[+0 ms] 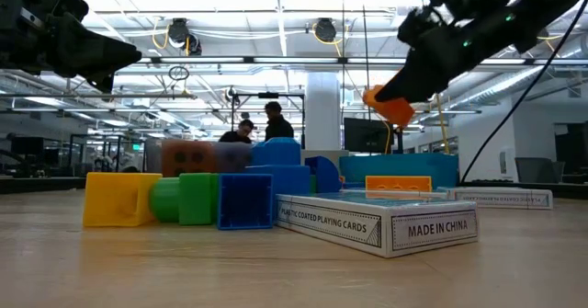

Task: Pick & Place Toys
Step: Put the orange 1 stud game piece into the blue bin

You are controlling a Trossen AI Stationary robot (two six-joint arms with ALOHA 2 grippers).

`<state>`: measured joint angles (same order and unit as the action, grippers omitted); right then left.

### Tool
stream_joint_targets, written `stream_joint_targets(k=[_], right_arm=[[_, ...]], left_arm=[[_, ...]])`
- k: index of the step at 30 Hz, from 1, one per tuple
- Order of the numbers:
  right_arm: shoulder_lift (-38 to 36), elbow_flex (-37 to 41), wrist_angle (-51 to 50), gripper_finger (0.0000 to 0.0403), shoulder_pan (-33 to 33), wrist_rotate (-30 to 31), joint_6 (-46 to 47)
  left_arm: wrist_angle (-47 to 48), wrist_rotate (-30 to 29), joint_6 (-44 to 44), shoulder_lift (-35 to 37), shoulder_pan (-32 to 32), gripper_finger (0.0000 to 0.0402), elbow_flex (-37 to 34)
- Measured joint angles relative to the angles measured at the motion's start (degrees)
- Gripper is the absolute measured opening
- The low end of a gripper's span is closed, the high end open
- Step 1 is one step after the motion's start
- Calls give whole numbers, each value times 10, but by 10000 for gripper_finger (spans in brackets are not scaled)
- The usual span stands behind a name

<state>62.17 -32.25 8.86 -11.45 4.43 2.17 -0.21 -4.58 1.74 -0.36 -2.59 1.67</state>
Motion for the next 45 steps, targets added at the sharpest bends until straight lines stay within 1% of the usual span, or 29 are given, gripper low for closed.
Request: stream_joint_targets(k=[4,7,12,18,24,28,34,45], right_arm=[[6,0,-9,228,-78,-1,2],[15,0,-33,233,-124,-1,14],[49,0,-61,227,-164,-1,46],[93,0,-62,232,-169,-1,77],[118,0,-68,229,-169,3,92],[128,0,-70,233,-169,42,92],[145,0,-72,232,-171,44,90],[152,0,-69,275,-171,45,91]], left_arm=[[0,0,0,0,0,76,0],[0,0,0,0,0,76,0],[0,0,0,0,0,76,0],[0,0,0,0,0,76,0],[0,0,0,0,0,76,0],[0,0,0,0,0,76,0],[0,0,0,0,0,76,0],[0,0,0,0,0,76,0]])
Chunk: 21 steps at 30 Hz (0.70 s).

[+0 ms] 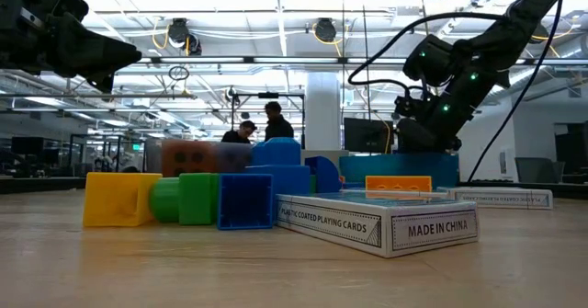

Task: Pick & Place Toys
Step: Put the orange 1 stud game piece into the blue bin, then put the yellow 8 studs game piece into the blue bin

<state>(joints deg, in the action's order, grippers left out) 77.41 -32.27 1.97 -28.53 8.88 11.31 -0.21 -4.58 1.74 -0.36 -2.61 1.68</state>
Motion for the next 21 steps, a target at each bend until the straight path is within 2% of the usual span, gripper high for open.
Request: stream_joint_targets(k=[9,15,21], right_arm=[[-8,0,13,308,1,0,-6],[-30,0,68,308,17,-1,-28],[-39,0,121,304,59,-14,-52]], left_arm=[[0,0,0,0,0,76,0],[0,0,0,0,0,76,0],[0,0,0,0,0,76,0]])
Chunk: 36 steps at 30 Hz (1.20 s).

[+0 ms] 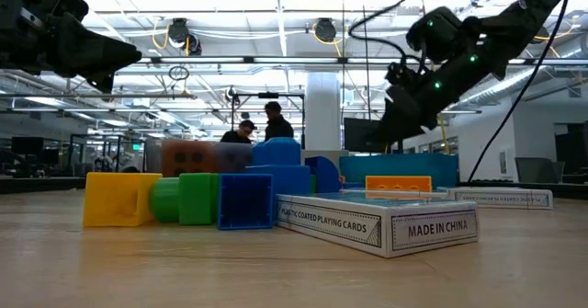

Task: Pick & Place Toys
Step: Put the yellow 8 studs game piece into the blue bin

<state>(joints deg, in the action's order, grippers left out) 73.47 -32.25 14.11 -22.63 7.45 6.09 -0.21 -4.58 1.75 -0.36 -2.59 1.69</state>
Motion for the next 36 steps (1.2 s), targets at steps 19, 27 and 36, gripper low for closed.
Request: stream_joint_targets(k=[19,27,36], right_arm=[[33,0,53,302,250,-29,100],[109,0,71,283,306,-15,134],[154,0,45,276,319,-15,143]], left_arm=[[0,0,0,0,0,76,0],[0,0,0,0,0,76,0],[0,0,0,0,0,76,0]])
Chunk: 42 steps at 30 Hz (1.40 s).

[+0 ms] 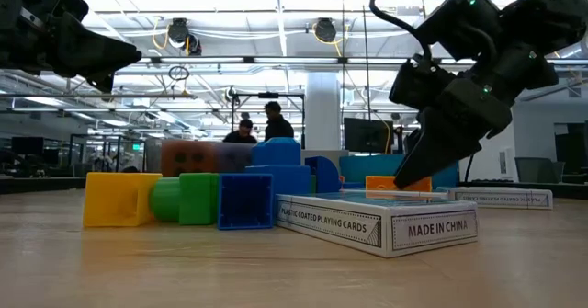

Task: Pick & Place Toys
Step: Put the yellow 8 studs game piece into the blue bin

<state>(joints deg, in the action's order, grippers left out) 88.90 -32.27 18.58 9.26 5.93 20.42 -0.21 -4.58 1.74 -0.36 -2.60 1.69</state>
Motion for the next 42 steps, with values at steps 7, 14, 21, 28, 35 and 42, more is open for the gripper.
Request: stream_joint_targets(k=[7,14,21,28,35,42], right_arm=[[0,0,-11,250,-2,1,-1],[0,0,-15,199,-4,-1,-2],[-2,0,-11,141,-4,-3,-3],[-6,0,-10,107,-6,-16,-3],[-25,1,-21,115,-18,-17,-5],[-90,1,-29,104,-34,-16,-29]], left_arm=[[0,0,0,0,0,76,0],[0,0,0,0,0,76,0],[0,0,0,0,0,76,0],[0,0,0,0,0,76,0],[0,0,0,0,0,76,0],[0,0,0,0,0,76,0]])
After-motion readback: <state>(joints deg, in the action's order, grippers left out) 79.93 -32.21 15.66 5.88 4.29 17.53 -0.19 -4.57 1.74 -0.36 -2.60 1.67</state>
